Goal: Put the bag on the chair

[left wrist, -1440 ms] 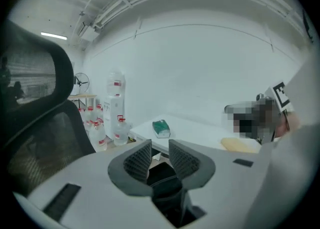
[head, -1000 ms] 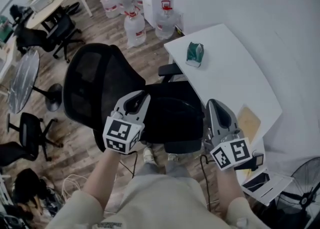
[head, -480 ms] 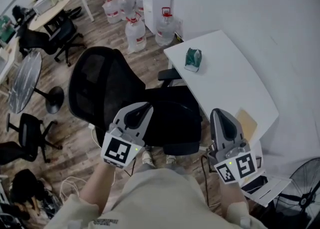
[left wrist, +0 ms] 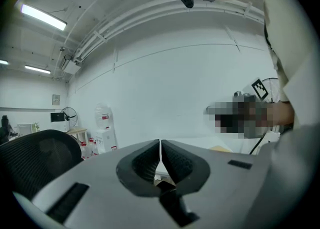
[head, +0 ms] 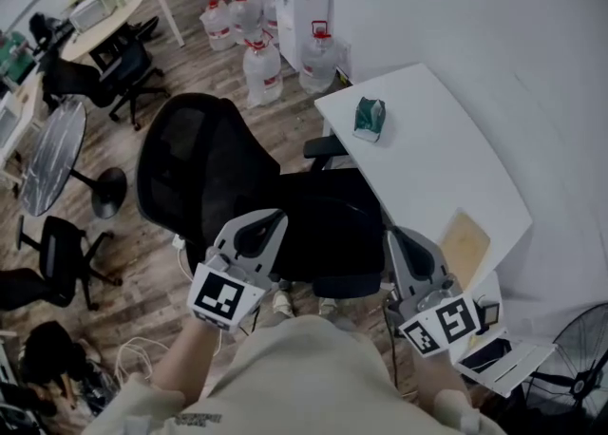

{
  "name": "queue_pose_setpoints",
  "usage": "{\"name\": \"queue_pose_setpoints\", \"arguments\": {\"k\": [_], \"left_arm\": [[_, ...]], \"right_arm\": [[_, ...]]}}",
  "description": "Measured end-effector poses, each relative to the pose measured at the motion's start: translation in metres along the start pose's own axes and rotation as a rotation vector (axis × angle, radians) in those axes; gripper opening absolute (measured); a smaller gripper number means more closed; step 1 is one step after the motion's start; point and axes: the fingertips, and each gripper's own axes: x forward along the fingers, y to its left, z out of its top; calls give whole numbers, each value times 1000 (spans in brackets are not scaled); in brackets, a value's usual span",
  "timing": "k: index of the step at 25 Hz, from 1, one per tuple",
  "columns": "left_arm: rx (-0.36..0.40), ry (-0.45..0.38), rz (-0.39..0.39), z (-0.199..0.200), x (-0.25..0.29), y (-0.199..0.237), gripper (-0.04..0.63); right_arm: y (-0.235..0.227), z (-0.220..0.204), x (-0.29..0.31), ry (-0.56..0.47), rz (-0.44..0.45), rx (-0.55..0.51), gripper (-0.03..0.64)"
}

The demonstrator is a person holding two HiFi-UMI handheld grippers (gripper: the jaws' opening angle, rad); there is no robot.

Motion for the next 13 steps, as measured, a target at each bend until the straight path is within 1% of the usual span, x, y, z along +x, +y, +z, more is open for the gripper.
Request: {"name": "queue_pose_setpoints", "arguments": {"k": [3, 8, 13], "left_arm": [[12, 10, 4, 0, -1, -2, 28], [16, -1, 4, 7, 1, -3, 25], [4, -15, 4, 12, 5, -5, 20]], "right_arm": [[0, 2, 2, -4, 8, -6, 21], [0, 1, 2, 1, 17, -7, 21], [0, -2, 5, 12, 30, -2, 21]]}}
